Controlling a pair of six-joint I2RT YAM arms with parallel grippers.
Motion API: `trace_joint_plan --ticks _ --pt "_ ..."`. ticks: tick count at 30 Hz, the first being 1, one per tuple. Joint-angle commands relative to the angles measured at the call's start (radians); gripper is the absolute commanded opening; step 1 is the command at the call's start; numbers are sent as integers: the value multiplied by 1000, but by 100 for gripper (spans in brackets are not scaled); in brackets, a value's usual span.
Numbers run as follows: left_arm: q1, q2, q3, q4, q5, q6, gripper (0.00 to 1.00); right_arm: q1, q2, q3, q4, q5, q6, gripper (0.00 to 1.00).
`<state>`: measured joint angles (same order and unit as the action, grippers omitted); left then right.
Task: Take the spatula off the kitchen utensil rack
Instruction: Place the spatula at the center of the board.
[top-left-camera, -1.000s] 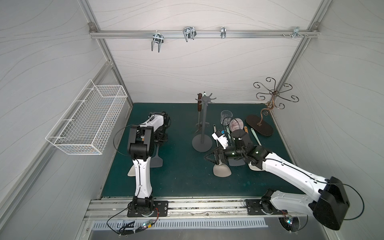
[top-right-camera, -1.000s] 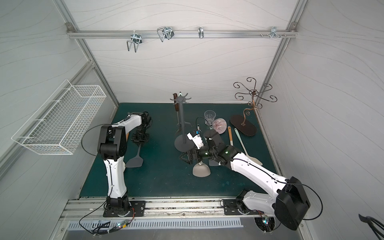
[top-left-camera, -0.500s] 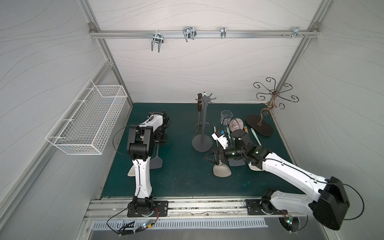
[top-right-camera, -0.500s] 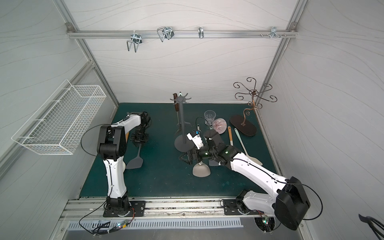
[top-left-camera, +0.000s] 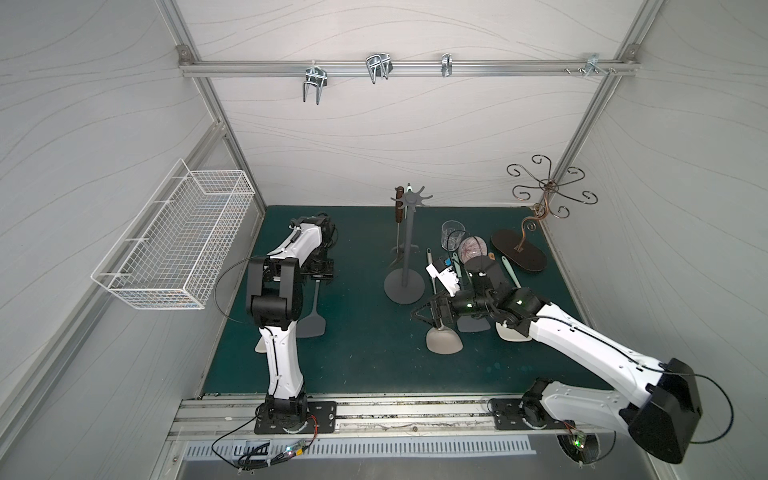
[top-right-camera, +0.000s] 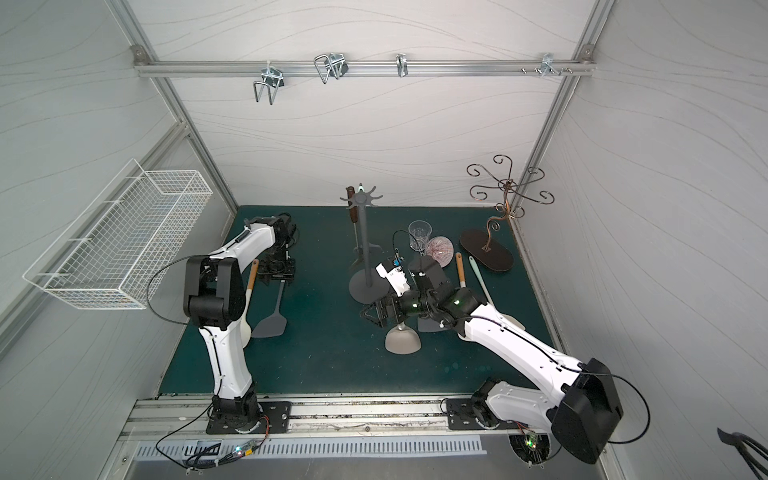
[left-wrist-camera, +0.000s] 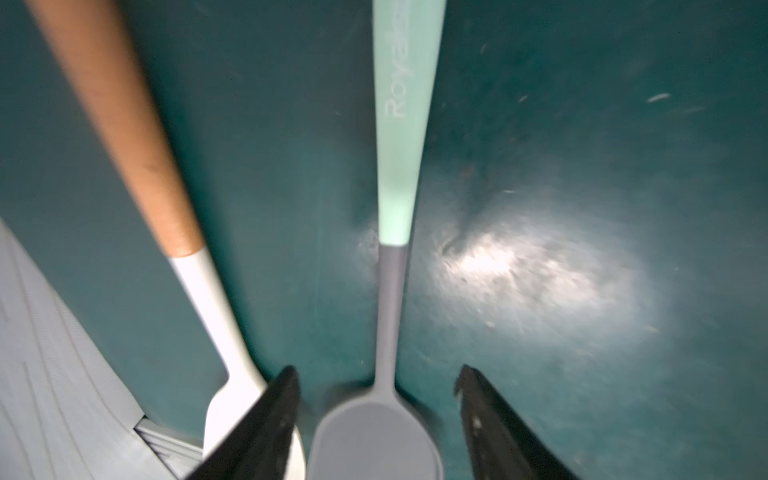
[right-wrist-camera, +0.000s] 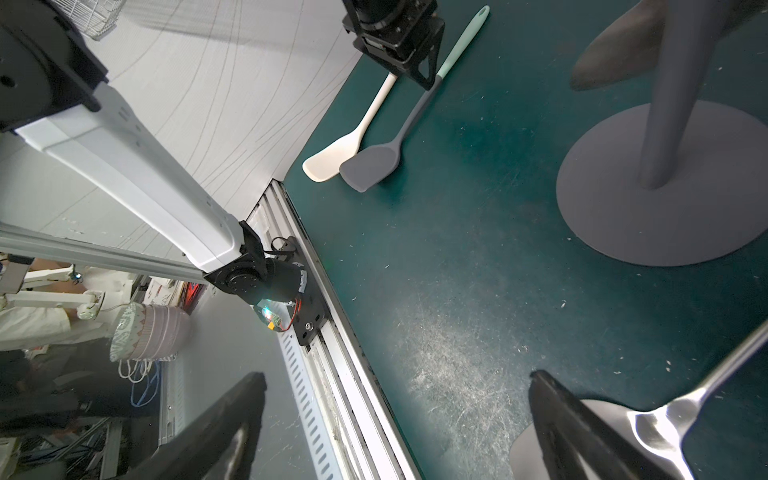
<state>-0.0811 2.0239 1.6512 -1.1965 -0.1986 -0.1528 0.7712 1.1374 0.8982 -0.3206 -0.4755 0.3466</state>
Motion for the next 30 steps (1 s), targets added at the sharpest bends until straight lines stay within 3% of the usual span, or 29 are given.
trace_joint_plan --ticks 1,4,7,10,14,22,30 --pt "-2 -100 72 -38 34 -2 72 3 -36 41 -58 36 -10 99" --pt "-2 -163 95 -36 58 3 80 3 -47 57 -81 55 -11 99" --pt "-2 -231 94 -34 92 9 82 3 -64 71 -101 74 -7 99" --pt "-2 -327 35 1 133 2 85 3 -85 71 -119 105 -10 99" --pt "-3 -480 -80 83 269 -30 99 2 -112 55 -118 145 -12 99" --pt "-17 -784 -340 287 484 -123 99 -1 -99 42 -95 151 -18 99" --pt "-73 -925 -508 477 543 -199 99 -59 -85 55 -121 143 -42 99"
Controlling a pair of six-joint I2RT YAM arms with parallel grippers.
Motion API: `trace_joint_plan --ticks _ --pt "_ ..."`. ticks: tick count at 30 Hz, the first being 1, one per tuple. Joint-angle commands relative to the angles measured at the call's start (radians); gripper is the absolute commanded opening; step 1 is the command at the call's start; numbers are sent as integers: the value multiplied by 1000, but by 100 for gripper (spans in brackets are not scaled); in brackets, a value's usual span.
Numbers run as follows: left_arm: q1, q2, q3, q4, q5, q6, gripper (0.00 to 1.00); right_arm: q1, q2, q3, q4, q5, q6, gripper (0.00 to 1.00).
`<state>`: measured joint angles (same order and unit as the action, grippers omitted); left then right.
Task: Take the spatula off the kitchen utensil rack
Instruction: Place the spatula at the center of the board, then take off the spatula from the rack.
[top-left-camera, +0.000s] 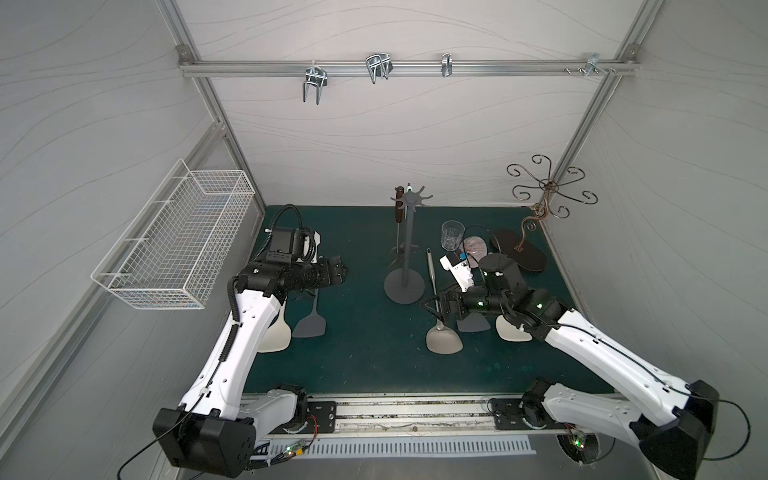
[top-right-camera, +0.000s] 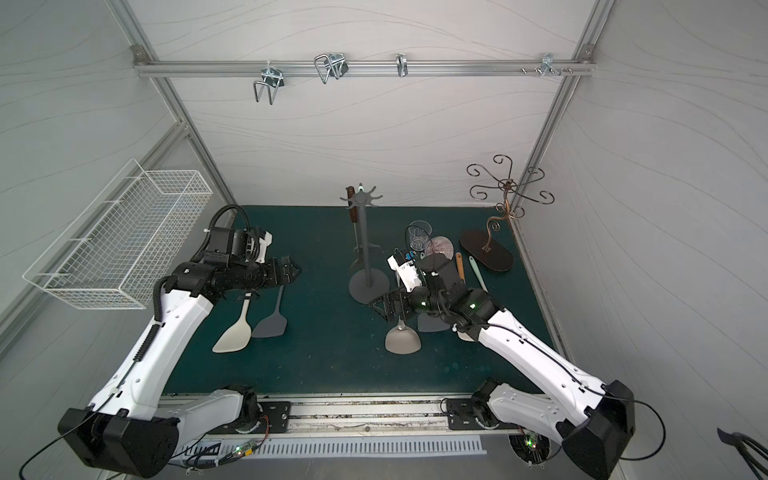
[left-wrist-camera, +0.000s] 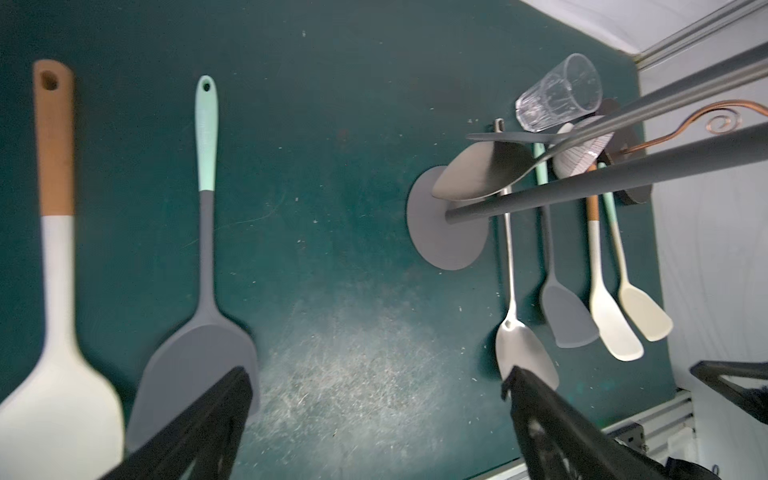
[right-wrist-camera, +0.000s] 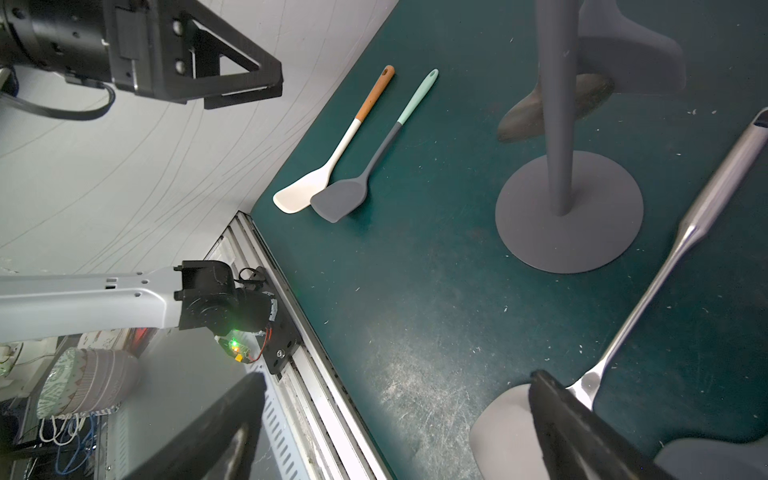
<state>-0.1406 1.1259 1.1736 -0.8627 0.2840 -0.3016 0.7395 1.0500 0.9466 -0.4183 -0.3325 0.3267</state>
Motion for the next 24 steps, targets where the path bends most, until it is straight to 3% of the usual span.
trace_joint_plan --ticks 1,7,13,17,24 --pt "-21 -34 -53 185 75 -62 99 -44 2 9 -26 -11 -23 99" --pt "-73 -36 -130 348 85 -101 99 -139 -10 14 -33 -39 -24 99" --pt "-180 -37 -214 564 50 -122 99 -236 -32 -1 -44 -108 15 99" --pt "-202 -68 -317 758 89 -119 99 -260 -47 -11 -52 -131 27 99" --pt "-208 -27 -370 931 137 -48 99 -278 -39 -16 -28 -184 68 99"
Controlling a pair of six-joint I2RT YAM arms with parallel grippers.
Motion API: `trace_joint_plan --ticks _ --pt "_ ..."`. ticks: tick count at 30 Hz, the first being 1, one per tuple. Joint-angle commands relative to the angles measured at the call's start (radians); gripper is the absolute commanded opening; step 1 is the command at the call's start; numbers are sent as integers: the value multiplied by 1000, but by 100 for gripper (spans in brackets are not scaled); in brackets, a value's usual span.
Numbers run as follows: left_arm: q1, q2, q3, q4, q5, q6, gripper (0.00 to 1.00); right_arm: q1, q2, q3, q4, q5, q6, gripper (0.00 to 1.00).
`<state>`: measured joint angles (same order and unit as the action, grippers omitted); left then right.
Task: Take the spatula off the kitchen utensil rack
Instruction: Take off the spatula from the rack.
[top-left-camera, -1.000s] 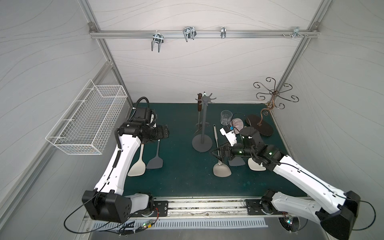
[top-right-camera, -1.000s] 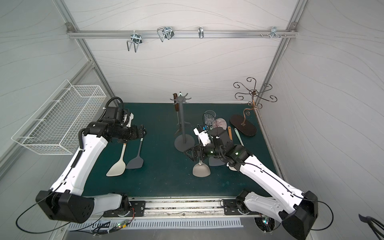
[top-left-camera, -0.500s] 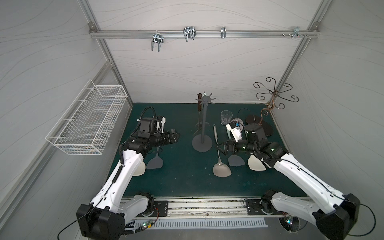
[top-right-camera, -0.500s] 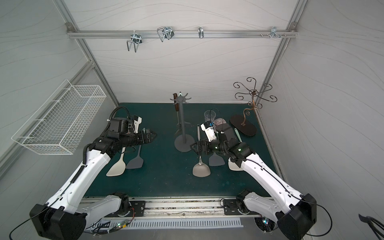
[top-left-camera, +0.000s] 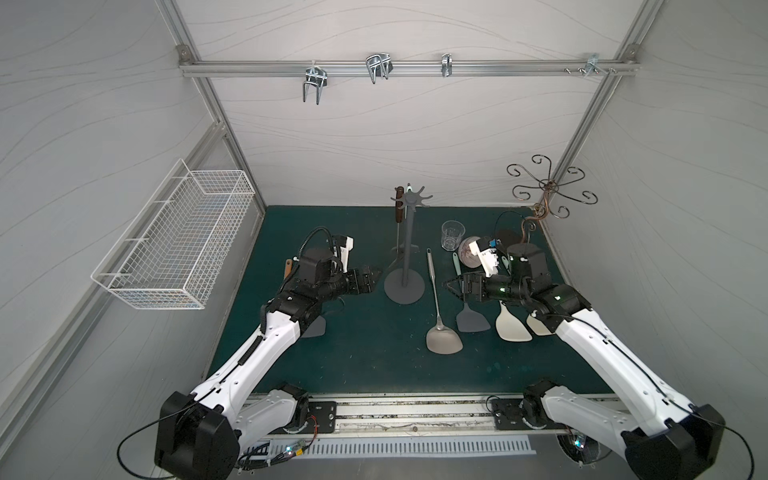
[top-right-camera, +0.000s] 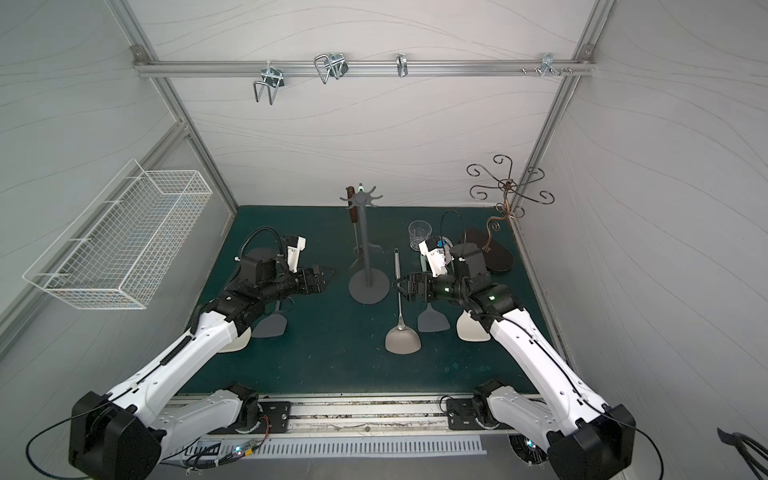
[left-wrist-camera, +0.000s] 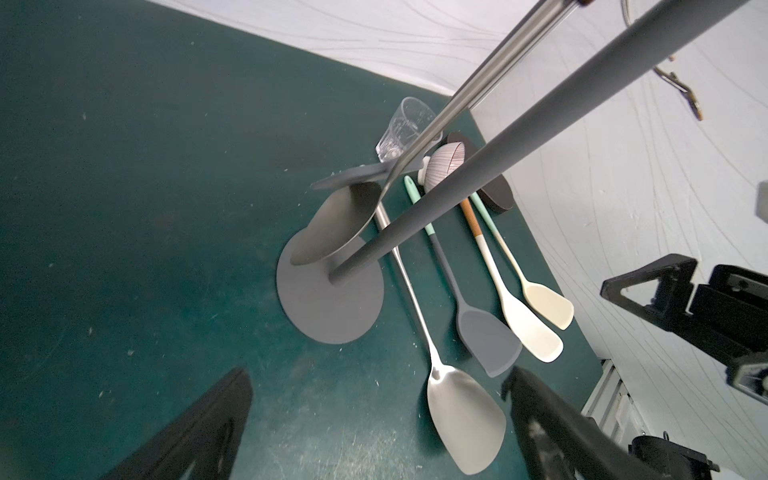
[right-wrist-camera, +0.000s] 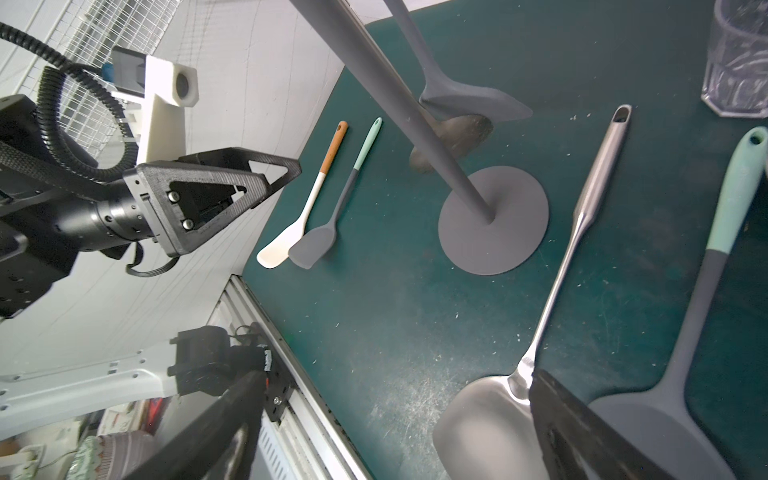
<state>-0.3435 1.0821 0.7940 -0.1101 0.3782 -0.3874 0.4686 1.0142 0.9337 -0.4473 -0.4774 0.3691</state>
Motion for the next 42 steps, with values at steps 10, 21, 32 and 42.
trace_joint_plan --ticks 10,21,32,42 --pt "-5 47 11 260 90 58 98 -21 28 3 44 -35 93 99" --pt "37 119 2 346 211 134 97 -21 44 18 98 -160 102 90" --pt "63 241 74 397 410 184 87 -21 54 12 73 -208 45 88" --pt "133 401 146 521 561 183 80 -21 32 30 -21 -180 -32 89"
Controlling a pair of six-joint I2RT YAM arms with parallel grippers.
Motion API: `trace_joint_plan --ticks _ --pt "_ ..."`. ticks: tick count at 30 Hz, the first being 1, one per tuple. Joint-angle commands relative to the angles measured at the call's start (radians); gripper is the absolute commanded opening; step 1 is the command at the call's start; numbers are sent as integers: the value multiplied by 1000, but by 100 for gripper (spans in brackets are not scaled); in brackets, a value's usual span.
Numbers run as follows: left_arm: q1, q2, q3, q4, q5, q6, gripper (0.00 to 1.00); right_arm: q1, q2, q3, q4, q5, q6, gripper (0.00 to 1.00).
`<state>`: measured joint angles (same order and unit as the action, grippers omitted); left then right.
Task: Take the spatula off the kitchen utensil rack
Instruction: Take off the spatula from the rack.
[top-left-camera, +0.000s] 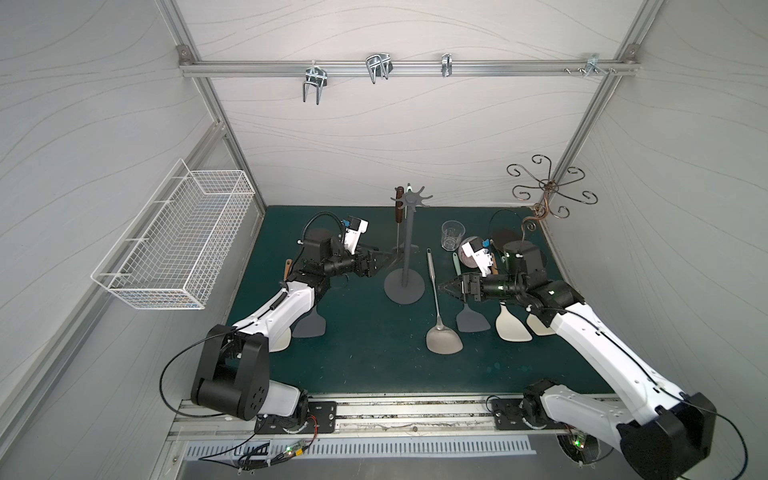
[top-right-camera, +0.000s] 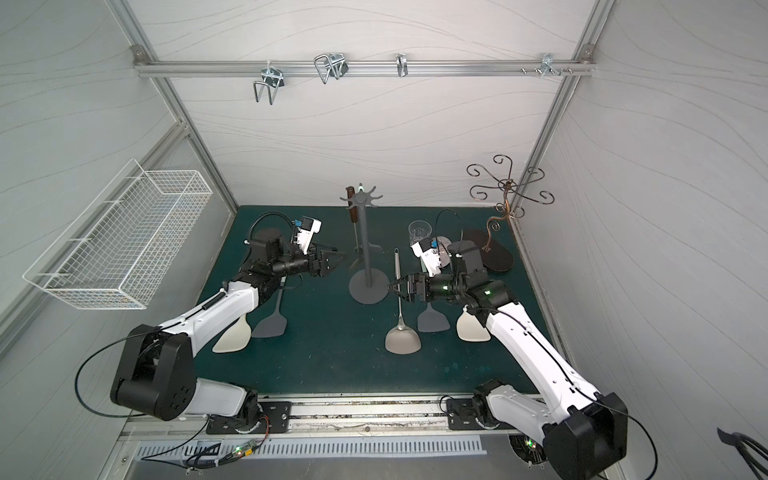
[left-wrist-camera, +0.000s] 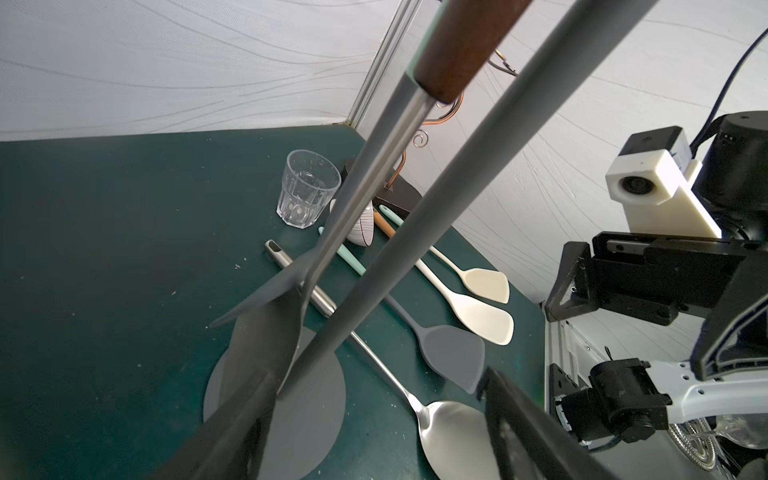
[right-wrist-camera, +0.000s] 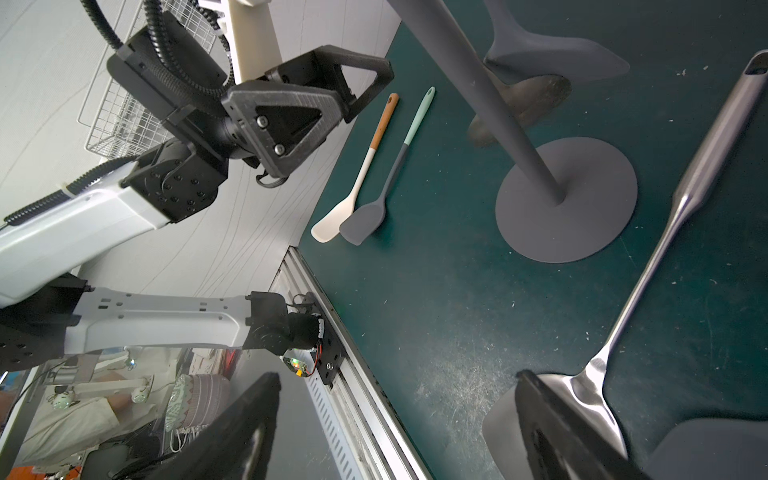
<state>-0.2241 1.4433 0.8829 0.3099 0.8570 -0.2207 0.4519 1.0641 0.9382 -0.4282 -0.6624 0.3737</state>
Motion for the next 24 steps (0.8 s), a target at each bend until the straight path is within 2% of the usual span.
trace_joint_plan --ticks 1,7,12,17,24 --pt "18 60 68 103 97 15 78 -4 -18 24 -34 7 -38 89" --pt "29 172 152 202 161 20 69 -5 24 28 -3 7 -33 89" --pt "40 236 203 298 154 10 60 -5 70 42 -15 -4 -45 89" --pt "40 327 287 395 216 -57 48 -5 94 37 -11 7 -51 89" --pt "23 422 367 508 299 -163 47 -11 114 38 -3 16 -51 89"
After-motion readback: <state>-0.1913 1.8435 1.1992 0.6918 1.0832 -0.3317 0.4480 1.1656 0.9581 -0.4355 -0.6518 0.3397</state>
